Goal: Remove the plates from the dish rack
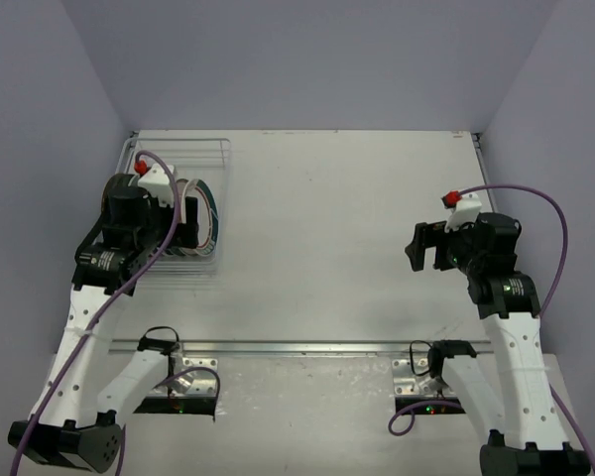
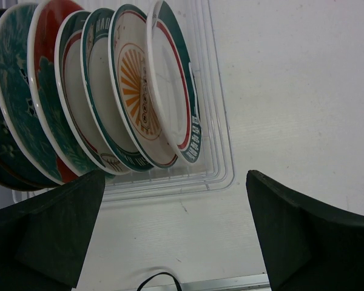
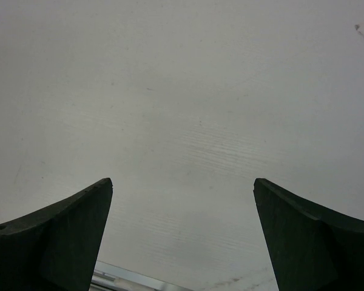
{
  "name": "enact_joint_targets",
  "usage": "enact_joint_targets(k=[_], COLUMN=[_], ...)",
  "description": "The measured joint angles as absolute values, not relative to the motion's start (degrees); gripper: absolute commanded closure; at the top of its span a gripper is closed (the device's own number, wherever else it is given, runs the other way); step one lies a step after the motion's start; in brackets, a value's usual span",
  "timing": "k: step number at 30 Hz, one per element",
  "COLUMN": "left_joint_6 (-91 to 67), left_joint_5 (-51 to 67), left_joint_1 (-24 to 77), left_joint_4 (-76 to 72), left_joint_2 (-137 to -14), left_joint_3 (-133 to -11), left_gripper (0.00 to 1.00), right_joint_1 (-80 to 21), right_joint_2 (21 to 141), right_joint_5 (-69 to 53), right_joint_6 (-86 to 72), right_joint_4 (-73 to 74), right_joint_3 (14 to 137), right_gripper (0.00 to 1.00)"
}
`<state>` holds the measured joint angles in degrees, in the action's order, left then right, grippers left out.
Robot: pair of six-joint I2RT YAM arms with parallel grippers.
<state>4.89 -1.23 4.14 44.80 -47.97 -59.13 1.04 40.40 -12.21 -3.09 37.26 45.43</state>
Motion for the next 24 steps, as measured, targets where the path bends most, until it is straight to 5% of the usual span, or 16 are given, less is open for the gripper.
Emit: enact_joint_targets(k=[8, 19, 24], left_joint_6=[5.8, 4.3, 3.2], left_joint_5=[-2.2, -4.8, -5.4], left_joint_1=[4.1, 4.1, 4.1], left_joint_4=[43.8, 42.3, 42.6], left_joint_2=[-48.9, -61.0, -65.9], left_joint_3=[-60.3, -70.3, -73.7], left_gripper=[0.01, 0.16, 0.35], right_joint_1=[1.0, 1.0, 1.0], right_joint_2=[40.1, 40.6, 40.7], right_joint_5=[-12.0, -12.0, -12.0], right_joint_6=[-3.1, -3.3, -3.5], right_joint_4=[36.8, 36.4, 36.0], right_joint_3=[44.7, 44.6, 44.1], right_gripper=[0.01, 0.01, 0.01])
